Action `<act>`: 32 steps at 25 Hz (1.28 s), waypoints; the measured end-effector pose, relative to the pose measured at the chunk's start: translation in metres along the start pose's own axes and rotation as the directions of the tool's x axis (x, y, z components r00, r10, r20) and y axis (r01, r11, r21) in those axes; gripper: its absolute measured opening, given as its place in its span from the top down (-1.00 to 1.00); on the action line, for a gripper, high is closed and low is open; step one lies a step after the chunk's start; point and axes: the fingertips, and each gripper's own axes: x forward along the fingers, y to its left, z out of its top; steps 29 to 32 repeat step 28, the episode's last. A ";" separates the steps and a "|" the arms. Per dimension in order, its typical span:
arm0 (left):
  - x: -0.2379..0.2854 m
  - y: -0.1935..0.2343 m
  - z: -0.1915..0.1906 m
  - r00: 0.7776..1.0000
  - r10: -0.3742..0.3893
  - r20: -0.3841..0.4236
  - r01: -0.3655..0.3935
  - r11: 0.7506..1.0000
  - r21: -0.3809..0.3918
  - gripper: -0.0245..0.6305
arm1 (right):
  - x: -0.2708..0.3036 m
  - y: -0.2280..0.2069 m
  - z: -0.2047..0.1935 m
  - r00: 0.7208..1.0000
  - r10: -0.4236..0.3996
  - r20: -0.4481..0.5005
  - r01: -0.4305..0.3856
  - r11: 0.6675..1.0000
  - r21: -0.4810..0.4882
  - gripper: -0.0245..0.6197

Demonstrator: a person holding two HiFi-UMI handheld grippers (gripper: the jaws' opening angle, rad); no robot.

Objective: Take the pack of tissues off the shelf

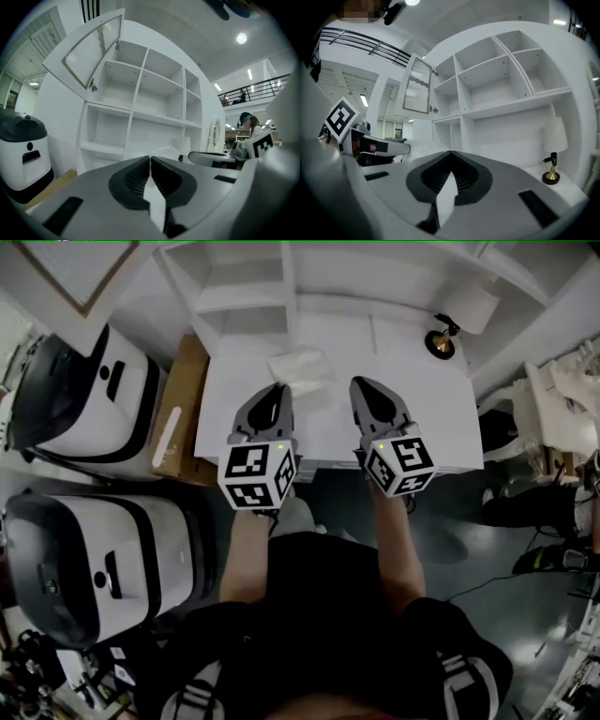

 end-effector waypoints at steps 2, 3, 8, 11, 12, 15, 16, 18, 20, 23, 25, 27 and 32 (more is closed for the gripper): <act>-0.007 -0.015 -0.009 1.000 -0.008 -0.016 0.008 1.000 -0.001 0.86 | -0.019 0.001 0.002 1.000 0.001 0.018 -0.001 1.000 -0.006 0.90; -0.010 -0.021 -0.010 1.000 -0.013 -0.017 0.013 1.000 0.000 0.86 | -0.027 -0.001 0.004 1.000 -0.005 0.029 0.005 1.000 -0.007 0.90; -0.018 -0.038 -0.009 1.000 -0.017 0.000 0.017 1.000 -0.003 0.86 | -0.047 -0.006 0.004 1.000 -0.003 0.022 0.003 1.000 -0.003 0.90; -0.021 -0.040 -0.009 1.000 -0.005 -0.006 0.005 1.000 0.004 0.86 | -0.056 0.000 0.005 1.000 0.024 0.020 -0.024 1.000 -0.002 0.90; -0.022 -0.043 -0.010 1.000 -0.006 -0.012 0.006 1.000 0.009 0.86 | -0.059 0.000 0.003 0.999 0.032 0.013 -0.032 0.999 0.007 0.90; -0.020 -0.053 -0.007 1.000 -0.025 -0.005 0.025 1.000 0.014 0.86 | -0.061 -0.003 -0.004 0.998 0.047 -0.032 -0.046 0.999 0.016 0.90; -0.020 -0.055 -0.007 1.000 -0.029 -0.003 0.029 0.999 0.014 0.86 | -0.061 -0.002 -0.006 0.998 0.047 -0.041 -0.047 0.999 0.010 0.90; -0.019 -0.058 -0.008 1.000 -0.028 -0.009 0.028 0.999 0.022 0.86 | -0.063 -0.002 -0.009 0.998 0.044 -0.051 -0.044 0.999 -0.009 0.90; -0.018 -0.062 -0.007 1.000 -0.026 -0.013 0.027 0.999 0.031 0.86 | -0.066 -0.006 -0.008 0.998 0.036 -0.056 -0.037 0.999 -0.026 0.90; -0.016 -0.065 -0.004 1.000 -0.027 -0.011 0.027 0.999 0.040 0.87 | -0.066 -0.013 -0.005 0.998 0.033 -0.048 -0.034 0.999 -0.022 0.90; -0.015 -0.063 -0.004 1.000 -0.023 -0.010 0.024 0.999 0.040 0.86 | -0.064 -0.015 -0.006 0.998 0.028 -0.049 -0.029 0.999 -0.025 0.90; -0.014 -0.061 -0.003 1.000 -0.020 -0.009 0.020 0.999 0.040 0.86 | -0.062 -0.018 -0.008 0.998 0.018 -0.057 -0.019 0.999 -0.031 0.90; -0.013 -0.060 -0.003 1.000 -0.018 -0.009 0.018 0.999 0.040 0.86 | -0.061 -0.020 -0.009 0.998 0.012 -0.062 -0.014 0.999 -0.034 0.90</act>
